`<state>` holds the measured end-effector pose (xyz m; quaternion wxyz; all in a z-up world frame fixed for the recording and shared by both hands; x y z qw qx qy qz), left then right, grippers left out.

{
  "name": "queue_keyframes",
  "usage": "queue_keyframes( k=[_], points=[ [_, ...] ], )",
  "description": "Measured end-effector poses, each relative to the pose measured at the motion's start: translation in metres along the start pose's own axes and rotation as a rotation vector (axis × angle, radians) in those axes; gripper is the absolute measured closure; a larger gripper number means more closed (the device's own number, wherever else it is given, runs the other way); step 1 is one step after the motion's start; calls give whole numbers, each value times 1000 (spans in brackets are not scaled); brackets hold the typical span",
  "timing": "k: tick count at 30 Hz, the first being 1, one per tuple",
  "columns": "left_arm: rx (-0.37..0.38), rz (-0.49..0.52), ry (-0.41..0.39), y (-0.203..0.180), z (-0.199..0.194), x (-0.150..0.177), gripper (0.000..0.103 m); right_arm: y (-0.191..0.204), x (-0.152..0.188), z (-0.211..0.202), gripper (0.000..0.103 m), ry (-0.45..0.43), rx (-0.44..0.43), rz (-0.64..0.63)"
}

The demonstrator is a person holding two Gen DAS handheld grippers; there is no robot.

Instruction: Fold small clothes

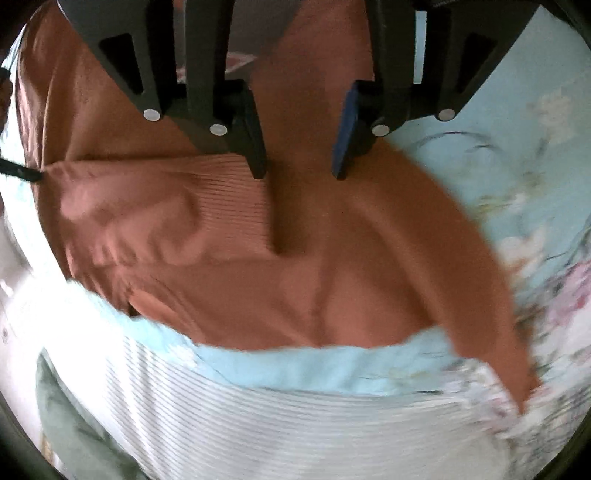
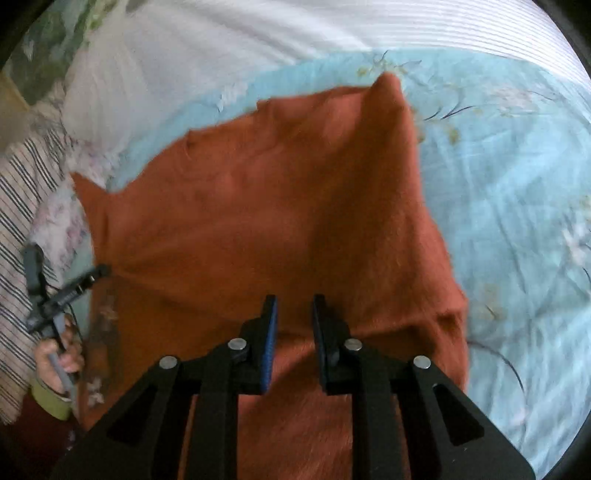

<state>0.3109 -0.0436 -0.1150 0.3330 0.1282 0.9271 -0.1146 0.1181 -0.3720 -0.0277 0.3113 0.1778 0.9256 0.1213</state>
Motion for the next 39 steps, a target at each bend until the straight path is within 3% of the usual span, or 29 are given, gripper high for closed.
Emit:
queue_keyframes(
  k=[3,5,7,8,13,21,22,24,25,26,29,32,36,39],
  points=[
    [-46,-103,-28,37,-13,-15,47,12,-1,-18,78,-37,-76,32],
    [-87,-197,-45,63,-18,-28,26,26,2,-28,67,-53,-141,55],
    [-126,-297,-60,88,-20,-43,25,43,8,-32,54,-63,-196,64],
    [-131,-336,-67,98,-18,-52,25,54,11,-33,53,-65,-231,67],
    [-232,-421,-103,148,1,-104,23,98,29,-24,51,-41,-294,63],
    [-409,-499,-113,253,35,-170,23,111,35,-13,51,5,-315,71],
    [-419,-497,-98,263,42,-175,27,112,36,-11,51,10,-310,67],
    [-404,-481,-90,271,50,-182,74,113,37,-8,50,19,-311,66],
    [-364,-468,-83,270,53,-184,98,115,38,-5,50,25,-315,66],
    [-351,-458,-95,269,51,-187,100,116,38,-4,50,28,-316,66],
    [-343,-364,-184,242,25,-194,101,122,40,-2,51,30,-329,61],
    [-281,-283,-247,200,-4,-193,101,129,43,-4,51,25,-353,58],
    [-199,-191,-304,132,-34,-184,101,130,45,-15,51,0,-373,67],
    [-110,-144,-302,71,-40,-171,101,122,47,-29,51,-25,-379,89]
  ],
)
Point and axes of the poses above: each gripper's, at about its wrist camera, not at the fingertips, and z roughly the way its jaws point, y to its left, x to its underside, the point moved 9 cm from there along z, roughly the way its jaws point, and after that the axes turned 2 degrees about -y, right-handed, at the moved point
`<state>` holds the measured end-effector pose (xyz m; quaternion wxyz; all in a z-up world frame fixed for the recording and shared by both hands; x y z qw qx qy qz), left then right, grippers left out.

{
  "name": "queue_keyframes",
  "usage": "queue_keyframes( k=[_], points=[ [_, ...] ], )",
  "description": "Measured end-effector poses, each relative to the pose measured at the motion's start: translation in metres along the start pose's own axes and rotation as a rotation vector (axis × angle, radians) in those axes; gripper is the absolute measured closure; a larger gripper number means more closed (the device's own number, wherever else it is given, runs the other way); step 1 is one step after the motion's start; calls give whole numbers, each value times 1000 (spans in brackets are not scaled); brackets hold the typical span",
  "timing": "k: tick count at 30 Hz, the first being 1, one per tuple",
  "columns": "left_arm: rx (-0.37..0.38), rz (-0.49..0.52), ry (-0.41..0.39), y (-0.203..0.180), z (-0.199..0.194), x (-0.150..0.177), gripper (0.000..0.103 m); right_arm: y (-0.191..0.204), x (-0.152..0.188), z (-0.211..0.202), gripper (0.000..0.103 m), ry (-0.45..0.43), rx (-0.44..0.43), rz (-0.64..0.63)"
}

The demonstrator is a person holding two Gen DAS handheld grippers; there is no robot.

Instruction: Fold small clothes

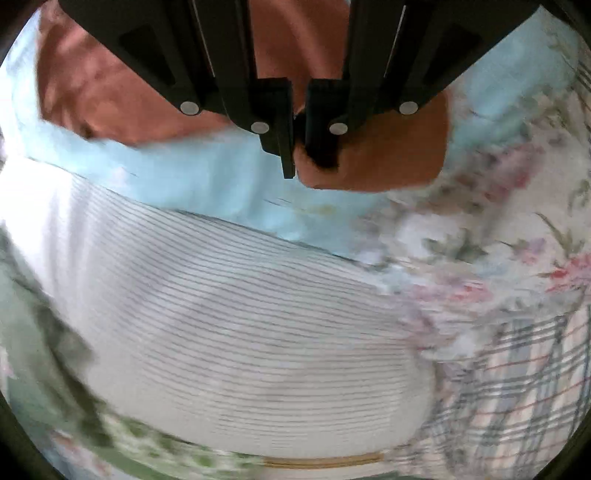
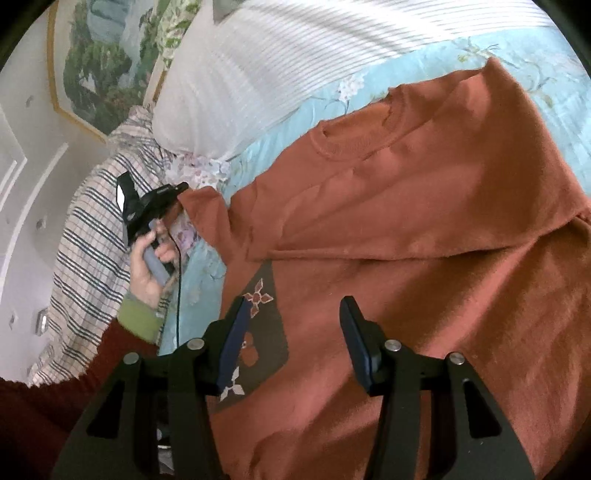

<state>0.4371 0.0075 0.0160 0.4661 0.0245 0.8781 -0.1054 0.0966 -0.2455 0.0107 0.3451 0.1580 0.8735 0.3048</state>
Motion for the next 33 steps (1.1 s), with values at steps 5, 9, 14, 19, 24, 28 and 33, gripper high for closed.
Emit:
queue_keyframes(
  k=[5,9,14,19,24,28,33],
  points=[
    [191,75,37,-97,-24,35,101,-14,2,-28,51,-56,18,40],
    [319,158,103,-177,-34,80,101,-32,3,-48,50,-95,46,80],
    [401,291,173,-254,-41,140,101,-52,3,-68,50,-139,79,124],
    [381,385,246,-285,-26,185,99,-61,0,-81,50,-174,98,144],
    [394,381,363,-278,-9,213,89,-66,-2,-84,35,-193,120,160],
    [403,358,377,-256,-28,223,52,-60,-6,-81,33,-199,130,121],
    [377,306,376,-204,-68,233,43,-42,-16,-62,33,-165,131,38]
  ],
)
Point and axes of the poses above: each gripper's, at about its wrist camera, not at the fingertips, and z roughly the way its jaws point, y to its left, x to its underside, the point moved 9 cm from there along z, roughly the way its jaws point, and after that the axes turned 2 degrees about -y, right-handed, at the moved point
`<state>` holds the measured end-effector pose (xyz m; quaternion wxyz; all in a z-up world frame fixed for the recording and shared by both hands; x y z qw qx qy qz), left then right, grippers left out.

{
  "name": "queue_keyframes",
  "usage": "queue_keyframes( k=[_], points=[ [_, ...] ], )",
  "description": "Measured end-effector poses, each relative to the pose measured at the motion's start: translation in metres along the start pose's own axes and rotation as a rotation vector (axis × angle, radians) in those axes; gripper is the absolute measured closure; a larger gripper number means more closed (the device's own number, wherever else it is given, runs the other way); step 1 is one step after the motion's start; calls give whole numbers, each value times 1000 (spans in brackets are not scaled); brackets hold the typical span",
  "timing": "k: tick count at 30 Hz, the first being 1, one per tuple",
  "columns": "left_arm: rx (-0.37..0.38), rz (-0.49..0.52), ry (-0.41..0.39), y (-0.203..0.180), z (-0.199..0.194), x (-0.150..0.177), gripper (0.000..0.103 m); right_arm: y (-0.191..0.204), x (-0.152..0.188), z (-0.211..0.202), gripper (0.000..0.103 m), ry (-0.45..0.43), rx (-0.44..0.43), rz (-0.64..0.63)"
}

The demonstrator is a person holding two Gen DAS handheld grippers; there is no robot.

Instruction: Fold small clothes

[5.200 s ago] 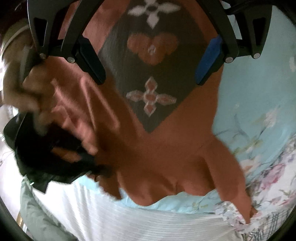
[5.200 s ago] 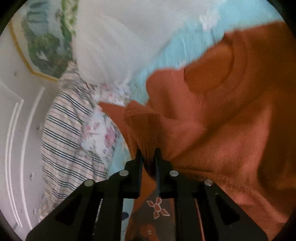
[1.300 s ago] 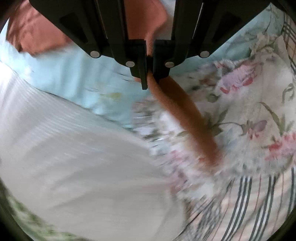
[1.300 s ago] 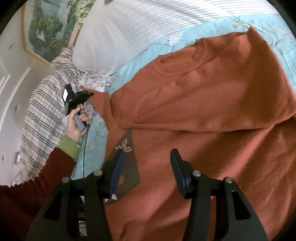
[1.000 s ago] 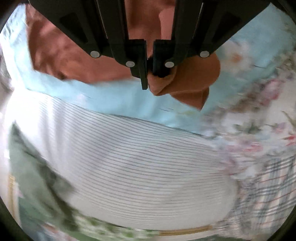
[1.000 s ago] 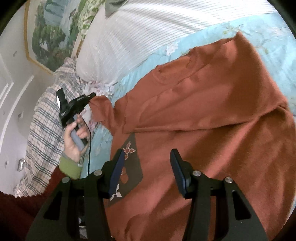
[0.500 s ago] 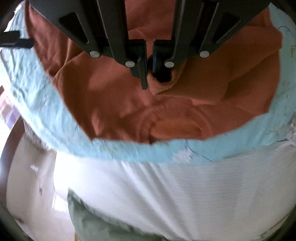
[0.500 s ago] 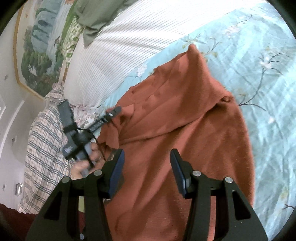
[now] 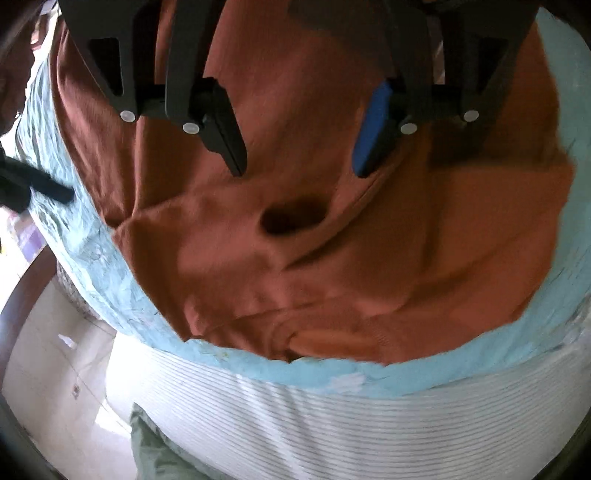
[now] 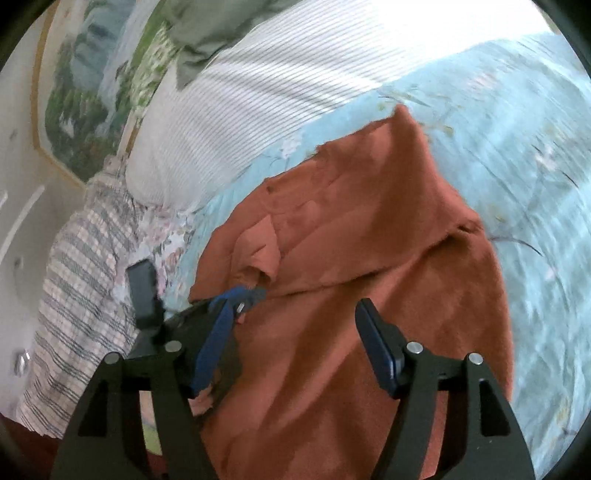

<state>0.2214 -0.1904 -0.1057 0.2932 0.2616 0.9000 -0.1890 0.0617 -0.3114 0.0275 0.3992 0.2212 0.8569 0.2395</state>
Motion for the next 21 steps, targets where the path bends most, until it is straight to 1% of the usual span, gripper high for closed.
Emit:
queue_keyframes(
  k=[1,3,6,8,12,14,16,18,21],
  points=[
    [-9,-12,-2,8,-9,7,42,7,-1,6,33,11,-2,-30],
    [-61,-41,-11,31,-26,22,42,21,-1,20,33,34,-1,-87],
    [-190,-109,-27,80,-47,34,41,45,1,43,33,55,8,-213],
    [-272,-169,-37,118,-54,37,41,61,3,61,34,62,33,-332],
    [-371,-266,-25,176,-51,36,41,87,11,101,34,84,140,-654],
    [-394,-298,-17,193,-47,35,42,94,19,123,34,94,223,-854],
    [-403,-324,-22,205,-44,33,41,96,24,139,34,100,277,-982],
    [-405,-345,-35,212,-39,27,41,99,31,153,34,106,296,-1082],
    [-415,-355,-43,214,-32,23,41,111,44,170,34,115,285,-1229]
  ],
)
Point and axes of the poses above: each gripper's, at about its wrist camera, not at the fingertips, and z roughly the way its jaws point, y to its left, x to its underside, the point moved 9 cm from there along z, roughly the way its jaws point, and after that the axes turned 2 degrees about -y, right-handed, at the moved point
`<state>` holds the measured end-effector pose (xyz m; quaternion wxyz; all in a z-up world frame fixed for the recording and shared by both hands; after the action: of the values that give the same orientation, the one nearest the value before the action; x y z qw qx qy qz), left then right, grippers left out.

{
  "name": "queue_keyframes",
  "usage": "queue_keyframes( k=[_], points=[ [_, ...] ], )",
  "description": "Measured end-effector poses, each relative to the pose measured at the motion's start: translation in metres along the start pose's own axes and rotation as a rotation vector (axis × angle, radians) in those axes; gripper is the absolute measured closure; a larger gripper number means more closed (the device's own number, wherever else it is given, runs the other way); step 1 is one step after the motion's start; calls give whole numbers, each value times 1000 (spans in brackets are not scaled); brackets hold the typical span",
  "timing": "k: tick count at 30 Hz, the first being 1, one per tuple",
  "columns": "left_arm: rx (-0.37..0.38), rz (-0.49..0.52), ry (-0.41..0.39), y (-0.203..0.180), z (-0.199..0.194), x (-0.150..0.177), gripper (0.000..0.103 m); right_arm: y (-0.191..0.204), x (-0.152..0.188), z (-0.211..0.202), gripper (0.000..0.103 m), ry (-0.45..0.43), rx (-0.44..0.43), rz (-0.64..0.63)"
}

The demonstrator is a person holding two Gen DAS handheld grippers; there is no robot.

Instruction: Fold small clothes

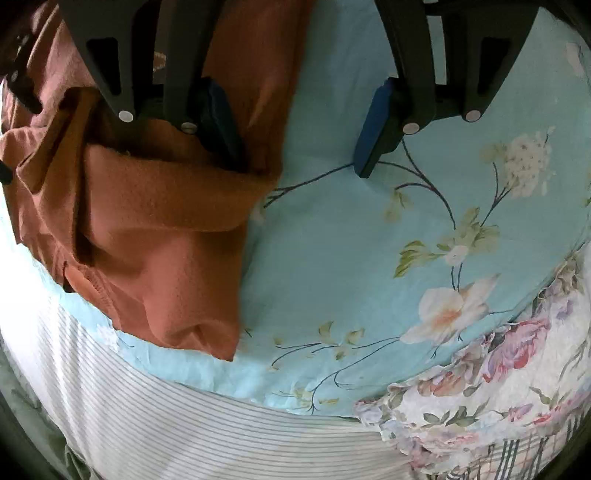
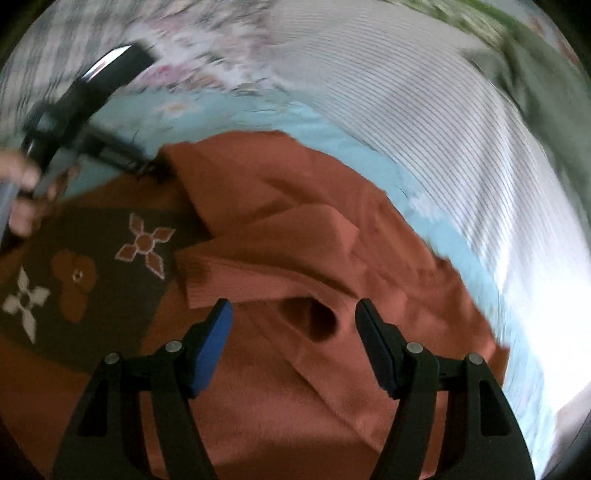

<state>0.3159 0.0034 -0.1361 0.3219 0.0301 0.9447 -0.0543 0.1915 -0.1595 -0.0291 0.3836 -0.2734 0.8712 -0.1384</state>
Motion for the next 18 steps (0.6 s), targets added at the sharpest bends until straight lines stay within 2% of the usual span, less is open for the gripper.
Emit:
queue_keyframes(
  k=[3,6,8,9,10,12,18],
  points=[
    [-20,23,-11,-4,1,0,40,17,-7,8,34,-15,-19,-96],
    [-9,17,-7,-3,1,0,40,24,-12,20,34,-10,-12,-180],
    [-7,16,-4,-3,2,0,40,25,-15,24,34,-9,-37,-175],
    [-7,18,-3,-3,2,-1,40,24,-16,28,37,2,-78,-149],
    [-8,21,-2,-3,2,-1,40,24,-15,31,60,17,-108,-121],
    [-8,21,0,-4,2,-2,40,17,-13,35,93,43,-166,-28],
    [-20,21,0,-6,2,-8,40,-39,-8,11,97,-32,-207,395]
  ],
)
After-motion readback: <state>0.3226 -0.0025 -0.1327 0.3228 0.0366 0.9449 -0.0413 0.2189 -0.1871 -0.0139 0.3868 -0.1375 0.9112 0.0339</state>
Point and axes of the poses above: each gripper's, at about its wrist camera, not at the fingertips, and z roughly the way its jaws point, y to its left, x to its underside, the point moved 9 cm from there along z, roughly the way its jaws point, and after that the axes turned 2 degrees about -y, right-handed, at the moved point
